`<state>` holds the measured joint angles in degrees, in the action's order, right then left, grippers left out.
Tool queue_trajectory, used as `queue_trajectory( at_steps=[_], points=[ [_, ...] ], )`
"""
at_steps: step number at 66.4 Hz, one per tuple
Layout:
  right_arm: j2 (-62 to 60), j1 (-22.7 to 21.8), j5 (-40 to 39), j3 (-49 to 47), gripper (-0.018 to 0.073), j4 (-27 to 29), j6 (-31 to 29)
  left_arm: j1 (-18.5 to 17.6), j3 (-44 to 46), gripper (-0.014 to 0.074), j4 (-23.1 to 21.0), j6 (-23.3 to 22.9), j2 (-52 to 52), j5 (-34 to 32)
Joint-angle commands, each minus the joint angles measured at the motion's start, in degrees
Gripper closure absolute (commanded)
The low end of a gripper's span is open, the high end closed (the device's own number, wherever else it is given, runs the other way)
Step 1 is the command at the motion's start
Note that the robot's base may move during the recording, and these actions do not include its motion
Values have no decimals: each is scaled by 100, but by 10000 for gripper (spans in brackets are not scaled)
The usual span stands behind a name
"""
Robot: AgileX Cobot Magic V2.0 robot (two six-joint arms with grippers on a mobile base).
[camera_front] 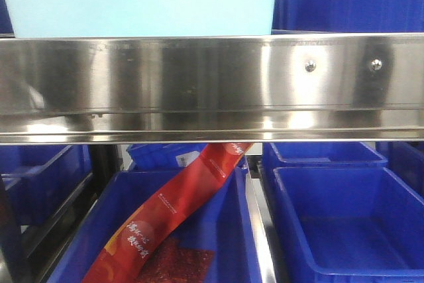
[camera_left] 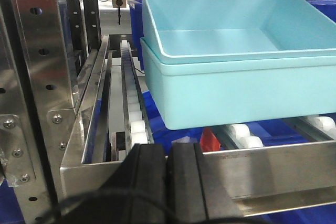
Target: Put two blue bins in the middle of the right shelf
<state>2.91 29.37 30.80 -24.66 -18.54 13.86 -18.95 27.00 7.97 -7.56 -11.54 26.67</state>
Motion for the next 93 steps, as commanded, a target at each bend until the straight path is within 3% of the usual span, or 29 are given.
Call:
queue_trajectory(
  at_steps=[1, 29, 35, 39, 49, 57, 67, 76, 93],
  points=[
    [-29, -4, -134, 17, 721, -60, -2, -27, 1, 707, 14, -45, 39, -119],
    [-29, -4, -134, 17, 721, -60, -2, -27, 1, 707, 14, -45, 39, -119],
    [-29, -4, -134, 17, 721, -60, -2, -1, -12, 707, 176, -34, 39, -103],
    [-29, -4, -134, 17, 721, -60, -2, 137, -90, 707, -7, 59, 50, -197],
    [-29, -4, -134, 17, 721, -60, -2, 924, -641, 707, -630, 1015, 311, -688],
    [-29, -4, -134, 17, 721, -60, -2, 1322, -1387, 707, -758, 1086, 784, -1179],
    [-29, -4, -134, 17, 721, -60, -2, 1426, -2254, 707, -938, 1086, 1154, -1593],
    [-29, -4, -134, 17, 721, -60, -2, 1459, -2700, 707, -938, 1086, 1154, -2475],
    [-28, -4, -145, 17, 721, -57, -2, 1459, -2700, 707, -938, 1086, 1154, -2335]
  ],
)
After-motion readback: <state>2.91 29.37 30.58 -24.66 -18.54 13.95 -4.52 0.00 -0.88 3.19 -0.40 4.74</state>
